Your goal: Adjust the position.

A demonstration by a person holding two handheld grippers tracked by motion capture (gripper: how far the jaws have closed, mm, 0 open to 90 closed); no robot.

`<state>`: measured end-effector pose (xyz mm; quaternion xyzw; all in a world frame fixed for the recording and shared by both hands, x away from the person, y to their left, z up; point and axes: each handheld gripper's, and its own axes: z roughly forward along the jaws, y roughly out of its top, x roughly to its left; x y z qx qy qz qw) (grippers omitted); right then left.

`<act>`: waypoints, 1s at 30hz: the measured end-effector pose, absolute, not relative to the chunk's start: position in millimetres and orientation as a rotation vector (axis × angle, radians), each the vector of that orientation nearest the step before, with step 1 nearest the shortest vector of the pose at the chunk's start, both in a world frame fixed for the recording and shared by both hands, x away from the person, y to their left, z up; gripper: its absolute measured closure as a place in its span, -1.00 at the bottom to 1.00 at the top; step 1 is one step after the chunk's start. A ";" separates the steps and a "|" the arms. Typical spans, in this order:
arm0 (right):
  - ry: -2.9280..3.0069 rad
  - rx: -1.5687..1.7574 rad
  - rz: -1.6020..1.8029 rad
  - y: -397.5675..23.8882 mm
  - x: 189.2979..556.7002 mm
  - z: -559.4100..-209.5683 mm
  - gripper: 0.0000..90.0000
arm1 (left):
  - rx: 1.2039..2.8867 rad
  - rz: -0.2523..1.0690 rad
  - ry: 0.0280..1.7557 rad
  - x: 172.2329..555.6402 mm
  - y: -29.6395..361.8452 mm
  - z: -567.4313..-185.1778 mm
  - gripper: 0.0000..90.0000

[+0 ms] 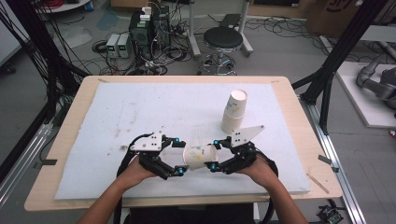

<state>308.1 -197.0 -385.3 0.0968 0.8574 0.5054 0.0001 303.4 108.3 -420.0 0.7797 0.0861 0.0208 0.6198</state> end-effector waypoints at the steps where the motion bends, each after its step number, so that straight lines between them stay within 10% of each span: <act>1: 2.693 0.306 1.598 -197.3 307.9 -384.8 -0.19 | 1.795 0.048 0.190 303.4 107.4 -420.5 -0.63; 30: 2.624 0.404 1.890 -199.4 315.5 -390.4 -0.18 | 1.666 0.041 0.209 305.9 107.5 -419.7 -0.41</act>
